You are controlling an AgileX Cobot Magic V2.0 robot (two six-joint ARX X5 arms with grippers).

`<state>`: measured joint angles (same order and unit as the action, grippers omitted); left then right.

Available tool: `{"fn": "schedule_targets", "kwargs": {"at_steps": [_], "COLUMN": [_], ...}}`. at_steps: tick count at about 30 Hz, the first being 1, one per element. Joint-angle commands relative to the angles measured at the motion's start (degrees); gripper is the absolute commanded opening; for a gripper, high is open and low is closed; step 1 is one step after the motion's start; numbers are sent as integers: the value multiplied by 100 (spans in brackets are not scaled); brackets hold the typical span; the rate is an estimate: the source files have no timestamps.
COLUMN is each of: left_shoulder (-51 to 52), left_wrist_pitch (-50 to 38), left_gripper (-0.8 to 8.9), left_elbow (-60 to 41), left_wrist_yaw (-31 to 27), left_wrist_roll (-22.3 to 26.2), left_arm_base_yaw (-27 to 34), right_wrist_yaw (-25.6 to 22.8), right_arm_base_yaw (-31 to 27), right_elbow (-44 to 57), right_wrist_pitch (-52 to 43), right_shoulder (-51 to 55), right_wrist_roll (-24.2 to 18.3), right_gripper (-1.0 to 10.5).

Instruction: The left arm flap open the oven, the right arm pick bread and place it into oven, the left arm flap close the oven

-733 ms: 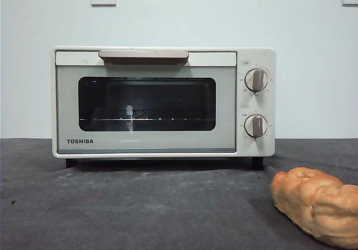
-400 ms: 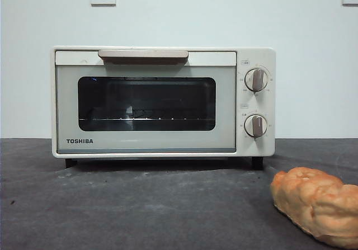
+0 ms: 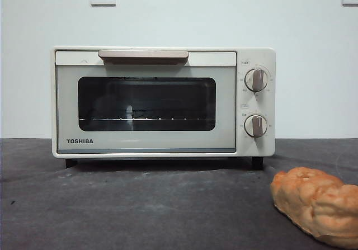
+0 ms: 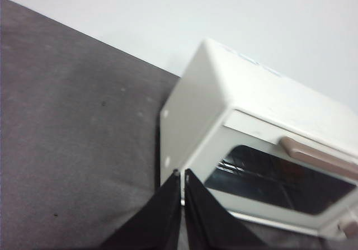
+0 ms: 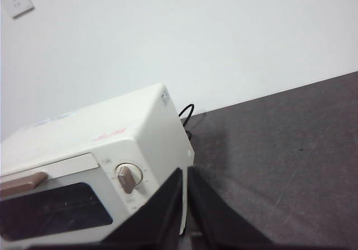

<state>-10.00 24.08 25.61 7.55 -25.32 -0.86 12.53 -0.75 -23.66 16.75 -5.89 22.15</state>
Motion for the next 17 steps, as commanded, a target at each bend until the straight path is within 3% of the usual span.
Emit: {"fn": "schedule_targets", "kwargs": {"at_steps": [1, 8, 17], "left_shoulder": [-417, -1460, -2205], "left_wrist_pitch": [278, 1174, 2044], "left_gripper": [18, 17, 17], "left_elbow": [516, 1585, 2236], "left_wrist_yaw": [264, 1032, 1567], "left_wrist_roll": [669, 1572, 2192], "left_arm_base_yaw": [11, 9, -57], "right_wrist_yaw": [195, 765, 1172], "right_arm_base_yaw": [2, 4, 92], "right_elbow": [-520, -1762, -2857], "right_wrist_pitch": [363, 1703, 3523], "right_shoulder": [-422, -1655, -2942], "right_wrist_roll": [-522, -1423, -2221], "right_gripper": [8, 8, 8]}}
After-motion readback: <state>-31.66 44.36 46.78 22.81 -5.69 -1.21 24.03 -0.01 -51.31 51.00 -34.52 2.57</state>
